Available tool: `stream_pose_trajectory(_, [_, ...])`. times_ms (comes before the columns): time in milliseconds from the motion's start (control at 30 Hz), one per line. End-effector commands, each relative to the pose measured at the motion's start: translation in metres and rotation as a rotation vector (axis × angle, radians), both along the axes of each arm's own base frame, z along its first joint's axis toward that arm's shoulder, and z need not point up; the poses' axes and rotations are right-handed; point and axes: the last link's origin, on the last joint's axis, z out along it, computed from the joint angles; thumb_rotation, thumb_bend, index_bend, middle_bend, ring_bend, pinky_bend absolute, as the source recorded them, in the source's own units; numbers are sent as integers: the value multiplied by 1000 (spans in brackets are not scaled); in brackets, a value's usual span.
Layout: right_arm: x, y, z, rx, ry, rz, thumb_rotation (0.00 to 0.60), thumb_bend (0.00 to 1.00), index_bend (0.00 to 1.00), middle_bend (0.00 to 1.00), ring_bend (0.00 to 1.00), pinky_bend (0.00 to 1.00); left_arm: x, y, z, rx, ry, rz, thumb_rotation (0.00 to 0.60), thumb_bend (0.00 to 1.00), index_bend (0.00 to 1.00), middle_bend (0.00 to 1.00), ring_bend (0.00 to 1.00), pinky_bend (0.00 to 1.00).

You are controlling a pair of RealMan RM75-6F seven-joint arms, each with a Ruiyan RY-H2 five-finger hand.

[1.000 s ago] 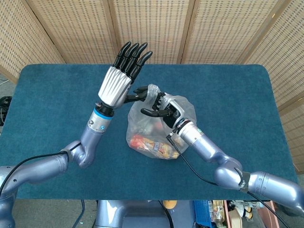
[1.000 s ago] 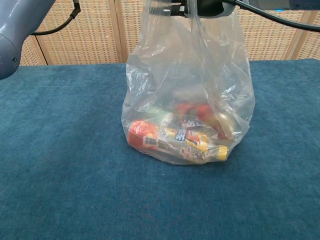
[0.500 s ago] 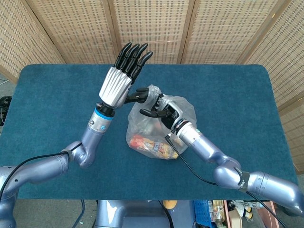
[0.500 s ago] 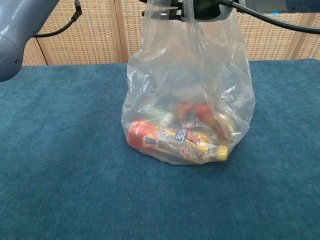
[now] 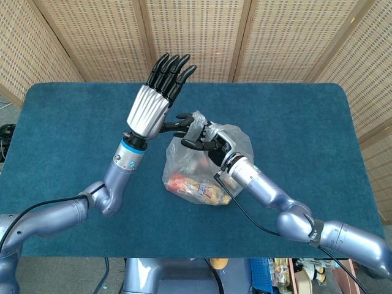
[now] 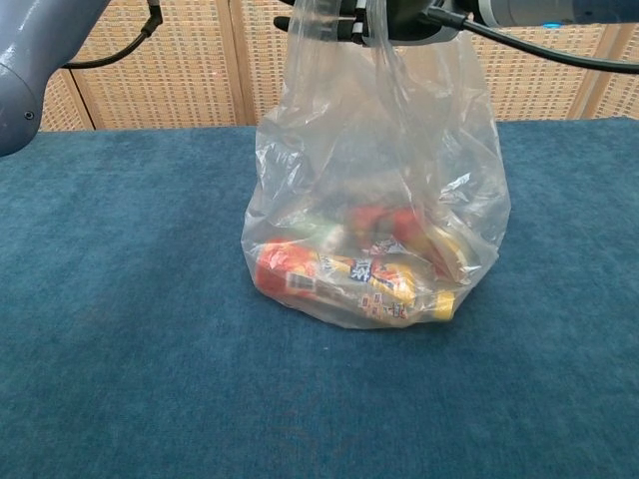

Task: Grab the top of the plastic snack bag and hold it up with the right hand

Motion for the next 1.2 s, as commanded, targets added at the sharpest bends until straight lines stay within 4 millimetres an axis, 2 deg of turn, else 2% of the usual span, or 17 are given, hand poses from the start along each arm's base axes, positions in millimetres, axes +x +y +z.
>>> stream_pose_trajectory(33, [-1,-1,1,0,2,-1,600,0,287,440,257,184,0,0,2,-2,-10,-3,600,135,0,0,0,0])
stream_pose_trajectory(167, [-2,-1,1,3,8,-3,600,4,311,499,292,191,0,0,5,4,-14,-4,600,136,0,0,0,0])
stream_pose_trajectory(333, [-3,-2,1,5,8,-8,600,114,379,555,336,277,-1,0,10,4,-25,-8,600,136,0,0,0,0])
stream_pose_trajectory(500, [-3,-3,4,2,7,-12,600,212,465,633,407,373,-6,3,24,34,-41,1,600,136,0,0,0,0])
stream_pose_trajectory(600, [-2,-4,9,-6,7,-13,600,231,506,670,442,429,-20,6,41,60,-44,27,600,136,0,0,0,0])
stream_pose_trajectory(767, [-1,-5,18,-23,29,-7,600,236,541,708,479,493,-60,10,64,84,-12,114,600,137,0,0,0,0])
stream_pose_trajectory(967, [-3,-6,33,-50,79,-2,600,242,567,731,505,538,-122,7,92,66,5,253,600,136,0,0,0,0])
stream_pose_trajectory(1200, [-6,-7,47,-80,165,10,600,276,642,764,557,667,-197,-16,110,19,32,434,600,136,0,0,0,0])
